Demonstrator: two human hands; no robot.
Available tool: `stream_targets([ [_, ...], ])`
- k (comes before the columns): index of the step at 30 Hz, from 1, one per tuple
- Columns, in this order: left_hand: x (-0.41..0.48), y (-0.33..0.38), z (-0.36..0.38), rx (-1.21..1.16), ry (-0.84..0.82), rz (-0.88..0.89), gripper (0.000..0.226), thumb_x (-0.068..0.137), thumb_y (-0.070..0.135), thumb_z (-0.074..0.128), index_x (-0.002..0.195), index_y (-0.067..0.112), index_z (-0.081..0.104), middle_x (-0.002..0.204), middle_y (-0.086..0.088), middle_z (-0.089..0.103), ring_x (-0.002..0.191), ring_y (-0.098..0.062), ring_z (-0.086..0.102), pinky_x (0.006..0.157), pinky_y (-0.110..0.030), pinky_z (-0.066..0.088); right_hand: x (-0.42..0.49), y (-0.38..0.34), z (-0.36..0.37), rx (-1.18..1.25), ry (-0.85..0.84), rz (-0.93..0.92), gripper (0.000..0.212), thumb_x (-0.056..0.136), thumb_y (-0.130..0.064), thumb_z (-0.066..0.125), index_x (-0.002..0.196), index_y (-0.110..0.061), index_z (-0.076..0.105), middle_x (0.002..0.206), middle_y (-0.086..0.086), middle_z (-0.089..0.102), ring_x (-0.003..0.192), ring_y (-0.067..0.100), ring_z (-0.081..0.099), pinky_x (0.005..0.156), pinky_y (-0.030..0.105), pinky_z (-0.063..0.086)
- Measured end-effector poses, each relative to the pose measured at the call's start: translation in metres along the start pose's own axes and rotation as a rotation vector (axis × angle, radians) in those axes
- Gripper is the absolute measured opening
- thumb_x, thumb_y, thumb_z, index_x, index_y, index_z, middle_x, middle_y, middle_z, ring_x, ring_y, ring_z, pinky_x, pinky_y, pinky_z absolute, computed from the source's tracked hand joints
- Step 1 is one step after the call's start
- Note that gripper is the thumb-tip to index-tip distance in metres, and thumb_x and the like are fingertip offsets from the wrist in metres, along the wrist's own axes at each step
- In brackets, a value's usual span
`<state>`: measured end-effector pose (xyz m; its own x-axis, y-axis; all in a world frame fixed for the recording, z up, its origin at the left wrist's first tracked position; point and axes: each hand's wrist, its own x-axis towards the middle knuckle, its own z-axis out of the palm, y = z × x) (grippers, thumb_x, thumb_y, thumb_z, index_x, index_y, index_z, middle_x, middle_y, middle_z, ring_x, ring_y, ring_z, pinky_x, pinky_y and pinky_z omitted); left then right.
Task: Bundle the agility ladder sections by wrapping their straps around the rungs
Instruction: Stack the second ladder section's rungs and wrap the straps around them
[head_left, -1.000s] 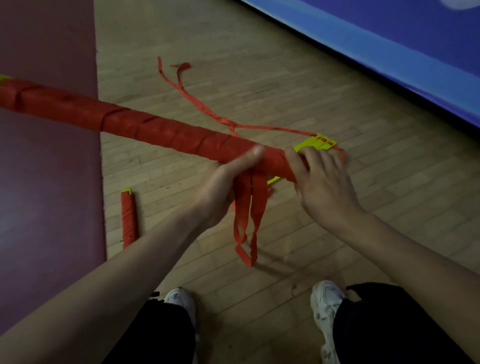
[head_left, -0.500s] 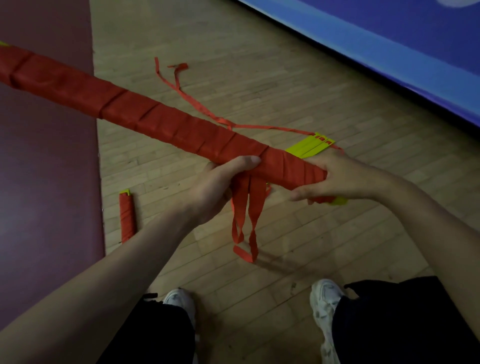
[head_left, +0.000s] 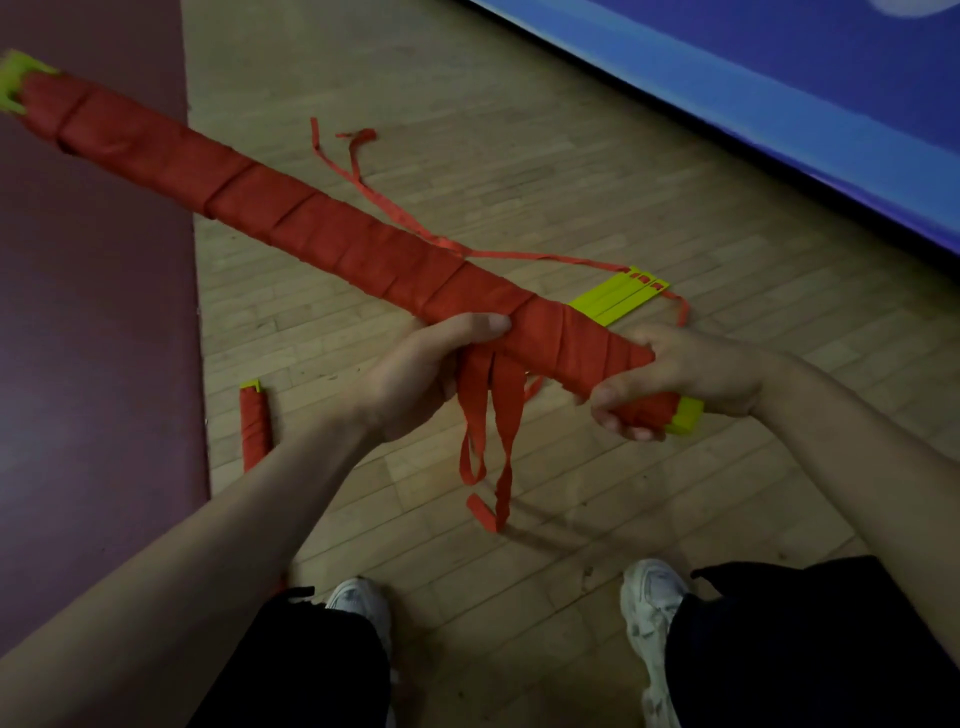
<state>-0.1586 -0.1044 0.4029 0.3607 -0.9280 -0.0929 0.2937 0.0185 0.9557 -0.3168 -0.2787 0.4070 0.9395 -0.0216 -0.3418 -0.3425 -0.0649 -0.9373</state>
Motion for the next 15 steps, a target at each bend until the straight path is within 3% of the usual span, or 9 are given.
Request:
stream_targets([
  [3,0.0,0.0,-0.002,0.004,-0.073,0.016,0.018,0.083,0.009,0.062,0.098,0.004,0.068,0.089,-0.006,0.074,0.08,-0.016,0.072,0.068,-0.023,0.057,0.0,-0.002,0.002,-0.01,0.033,-0.068,0.014,0.064,-0.03,0.076,0.07,-0.02,0.07,0.065,0.008,0.062,0.047,0.021,0.053,0.046,0.028,0.041],
  [8,0.002,0.0,-0.004,0.021,-0.109,-0.072,0.021,0.083,0.006,0.057,0.1,0.0,0.067,0.09,-0.009,0.074,0.081,-0.016,0.072,0.069,-0.024,0.057,0.001,-0.005,-0.002,0.03,0.138,-0.171,0.008,0.07,-0.012,0.071,0.073,-0.013,0.064,0.064,0.011,0.061,0.045,0.02,0.053,0.04,0.024,0.042],
  [11,0.001,0.001,0.003,0.005,-0.112,-0.089,0.023,0.084,0.008,0.054,0.099,-0.006,0.063,0.083,-0.009,0.072,0.074,-0.015,0.071,0.067,-0.024,0.058,-0.001,-0.01,-0.004,-0.009,0.21,-0.178,0.024,0.068,-0.011,0.08,0.081,-0.007,0.06,0.064,0.01,0.061,0.046,0.018,0.054,0.04,0.025,0.043],
  [15,0.004,0.001,0.007,0.04,-0.052,-0.089,0.023,0.085,0.011,0.055,0.096,-0.008,0.063,0.079,-0.01,0.072,0.067,-0.015,0.07,0.061,-0.023,0.057,0.005,-0.011,0.002,-0.067,0.392,-0.162,0.041,0.062,-0.023,0.078,0.095,-0.005,0.062,0.061,0.005,0.063,0.045,0.017,0.054,0.042,0.024,0.045],
])
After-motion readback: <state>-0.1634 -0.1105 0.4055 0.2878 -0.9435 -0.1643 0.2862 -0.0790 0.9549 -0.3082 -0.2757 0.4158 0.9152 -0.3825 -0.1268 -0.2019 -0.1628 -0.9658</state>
